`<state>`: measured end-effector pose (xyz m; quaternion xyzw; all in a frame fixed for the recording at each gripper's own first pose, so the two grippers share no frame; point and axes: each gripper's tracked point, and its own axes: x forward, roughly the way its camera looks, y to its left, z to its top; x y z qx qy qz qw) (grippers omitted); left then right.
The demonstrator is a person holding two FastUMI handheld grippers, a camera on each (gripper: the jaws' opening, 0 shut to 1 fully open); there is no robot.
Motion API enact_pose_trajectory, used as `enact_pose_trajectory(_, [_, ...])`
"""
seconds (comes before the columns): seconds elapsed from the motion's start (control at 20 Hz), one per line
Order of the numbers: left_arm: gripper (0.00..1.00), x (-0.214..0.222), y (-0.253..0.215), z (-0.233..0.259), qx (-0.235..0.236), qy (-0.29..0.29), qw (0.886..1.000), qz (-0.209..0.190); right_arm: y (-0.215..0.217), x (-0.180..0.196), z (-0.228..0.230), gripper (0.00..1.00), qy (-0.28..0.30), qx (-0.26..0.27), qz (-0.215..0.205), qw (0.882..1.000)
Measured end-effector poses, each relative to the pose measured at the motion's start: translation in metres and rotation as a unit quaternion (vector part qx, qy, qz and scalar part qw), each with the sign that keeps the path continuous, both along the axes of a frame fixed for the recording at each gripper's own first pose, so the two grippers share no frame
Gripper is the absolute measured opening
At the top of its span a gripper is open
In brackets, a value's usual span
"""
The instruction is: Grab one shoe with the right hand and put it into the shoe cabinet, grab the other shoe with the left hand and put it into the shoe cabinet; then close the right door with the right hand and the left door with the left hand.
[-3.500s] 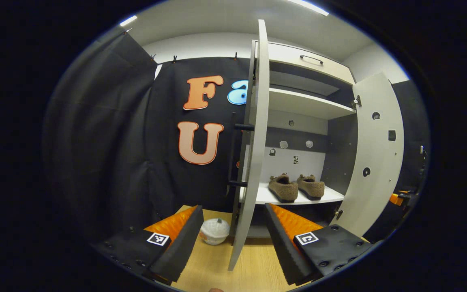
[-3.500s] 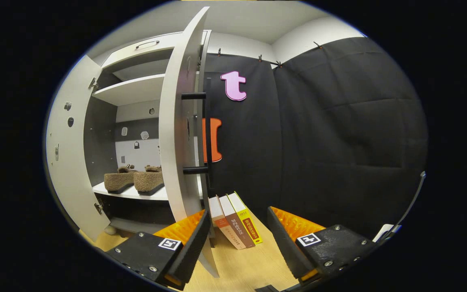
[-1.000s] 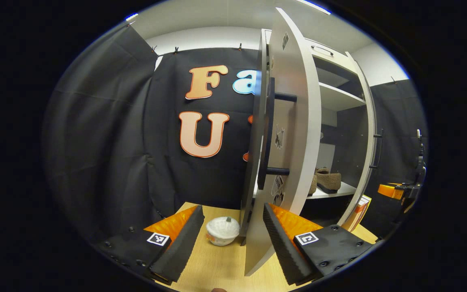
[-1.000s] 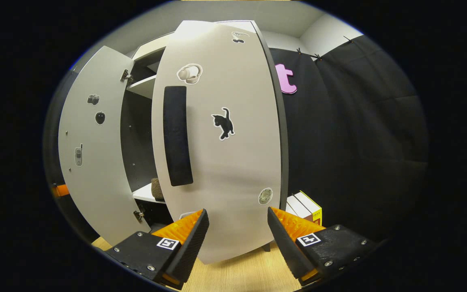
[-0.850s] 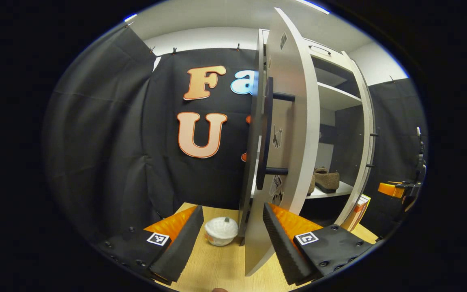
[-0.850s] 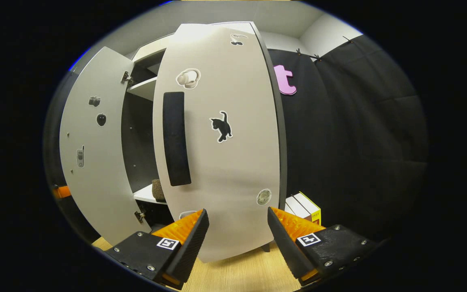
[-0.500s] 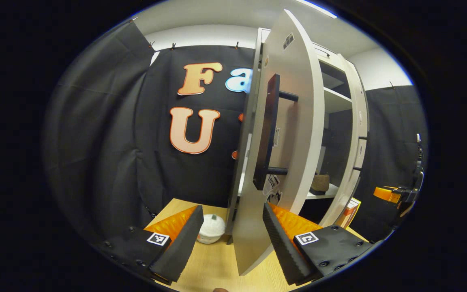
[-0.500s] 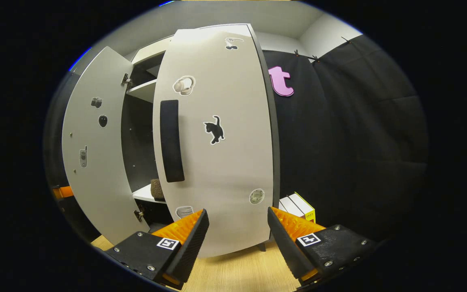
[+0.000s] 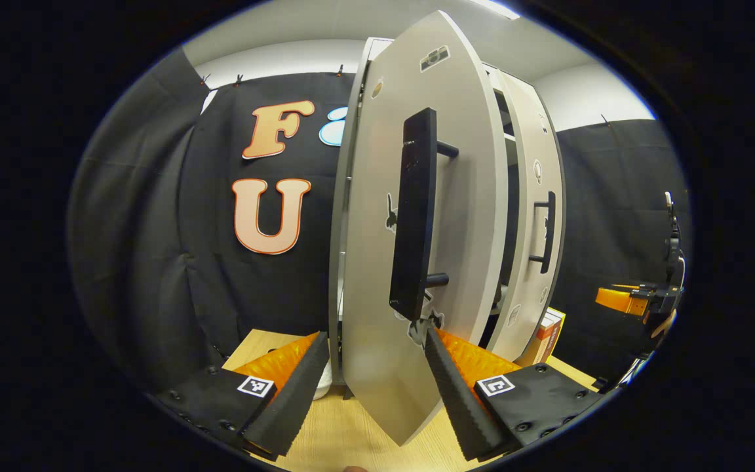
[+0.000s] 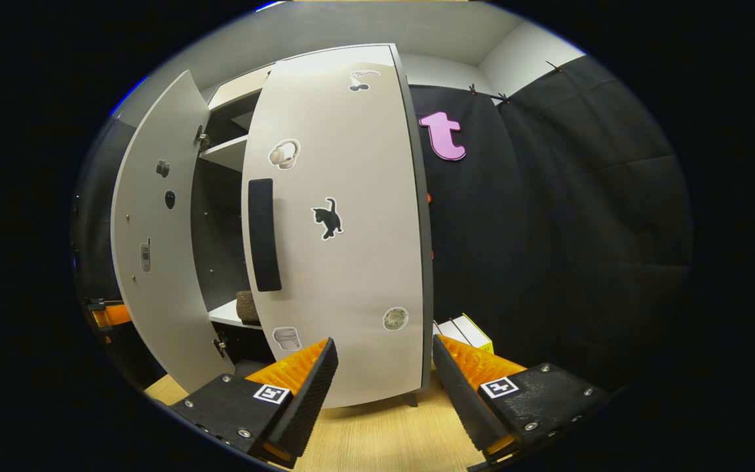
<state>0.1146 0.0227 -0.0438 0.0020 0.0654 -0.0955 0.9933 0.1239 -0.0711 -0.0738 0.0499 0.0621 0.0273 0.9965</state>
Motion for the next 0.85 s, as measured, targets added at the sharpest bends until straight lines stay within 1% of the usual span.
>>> enact_pose_trajectory(0.2, [0.94,0.01,-0.014,-0.003,0.0,0.002,1.0,-0.005,-0.009,0.001,-0.001,0.91,-0.001,0.002,0.0,1.0])
enact_pose_trajectory(0.25, [0.97,0.012,-0.018,-0.003,0.002,0.002,1.0,-0.008,-0.011,0.0,-0.002,0.91,0.0,0.0,0.0,1.0])
enact_pose_trajectory(0.3, [0.94,0.016,-0.023,-0.004,0.003,0.001,1.0,-0.011,-0.013,0.0,-0.003,0.91,0.001,-0.001,0.0,1.0])
enact_pose_trajectory(0.45, [0.94,0.031,-0.037,-0.008,0.004,-0.002,1.0,-0.015,-0.016,0.002,-0.006,0.9,0.002,0.003,0.0,1.0])
enact_pose_trajectory(0.5, [0.97,0.037,-0.041,-0.009,0.006,-0.004,1.0,-0.014,-0.018,0.003,-0.006,0.9,0.003,0.004,-0.001,1.0])
enact_pose_trajectory(0.55, [0.94,0.044,-0.046,-0.011,0.01,-0.005,1.0,-0.015,-0.02,0.004,-0.007,0.9,0.004,0.004,-0.002,1.0])
enact_pose_trajectory(0.7, [0.95,0.071,-0.064,-0.019,0.015,-0.005,1.0,-0.02,-0.025,0.007,-0.01,0.91,0.006,0.002,-0.002,1.0])
enact_pose_trajectory(0.85, [0.95,0.101,-0.075,-0.027,0.024,-0.005,1.0,-0.011,-0.029,0.012,-0.01,0.9,0.007,0.0,-0.004,1.0])
